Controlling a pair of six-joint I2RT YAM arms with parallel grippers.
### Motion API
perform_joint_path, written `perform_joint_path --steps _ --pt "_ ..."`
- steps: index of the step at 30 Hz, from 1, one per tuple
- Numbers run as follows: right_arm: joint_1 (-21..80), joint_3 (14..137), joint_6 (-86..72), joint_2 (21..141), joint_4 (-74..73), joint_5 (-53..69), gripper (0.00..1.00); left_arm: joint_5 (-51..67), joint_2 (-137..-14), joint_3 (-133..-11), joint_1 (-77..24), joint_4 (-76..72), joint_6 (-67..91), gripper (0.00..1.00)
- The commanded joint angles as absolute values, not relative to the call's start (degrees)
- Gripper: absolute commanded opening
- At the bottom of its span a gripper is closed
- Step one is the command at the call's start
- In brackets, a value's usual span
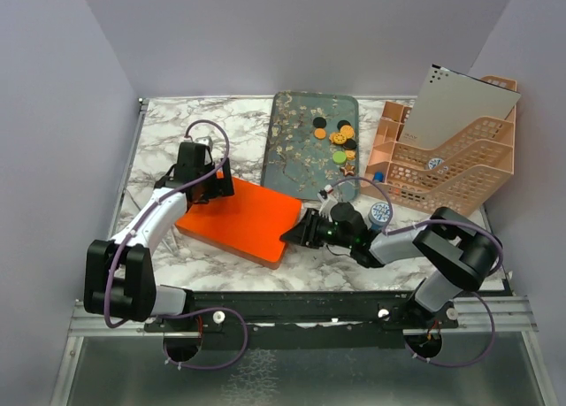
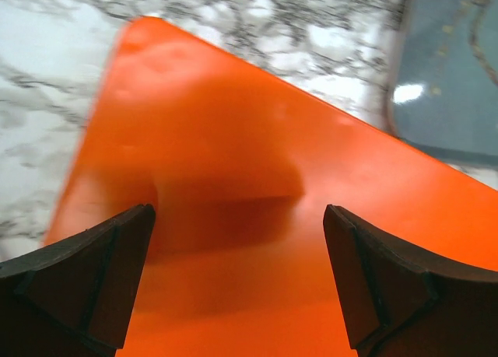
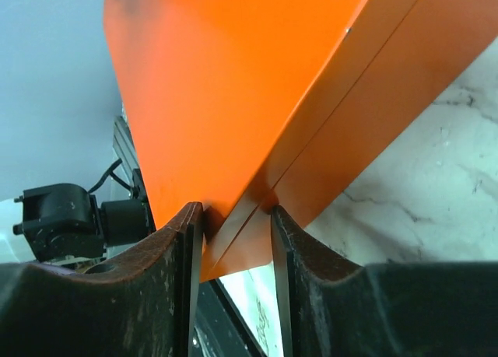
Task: Pack the cookies
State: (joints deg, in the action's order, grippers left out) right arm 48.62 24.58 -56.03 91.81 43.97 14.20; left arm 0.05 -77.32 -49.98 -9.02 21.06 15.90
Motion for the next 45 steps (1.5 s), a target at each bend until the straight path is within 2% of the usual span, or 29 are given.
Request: perform_joint_path --steps 1,4,11,16,21,31,39,45 --pt "48.01 25.26 -52.47 94.77 41.33 13.19 0.33 5.52 -76.26 -50.38 -10.11 21.77 18.22 0.99" --pt "48.11 26.28 -52.43 93.27 37.99 12.79 0.43 4.14 -76.74 -50.32 -10.02 22.47 17.86 0.99" --pt "48.01 29.61 -48.87 83.86 24.37 7.94 0.73 1.17 -75.17 -52.08 -9.66 22.65 18.24 0.99" --pt "46.53 32.22 -45.27 77.45 16.19 2.36 0.83 1.0 -75.64 -54.83 -5.62 23.44 20.61 0.99" --pt "42.34 35.28 -42.9 76.99 13.72 2.0 0.83 -2.6 -74.75 -53.77 0.8 22.66 23.11 0.99" --pt "38.1 41.97 -41.29 89.31 17.53 6.55 0.78 -8.9 -78.48 -51.9 4.17 23.73 22.78 0.97" --pt "38.06 42.66 -42.45 96.69 20.96 8.45 0.7 -7.65 -81.92 -49.68 4.22 23.76 22.77 0.82" --pt "38.06 40.07 -42.85 95.99 21.59 6.32 0.66 -6.56 -86.47 -50.43 2.72 24.82 22.2 0.71"
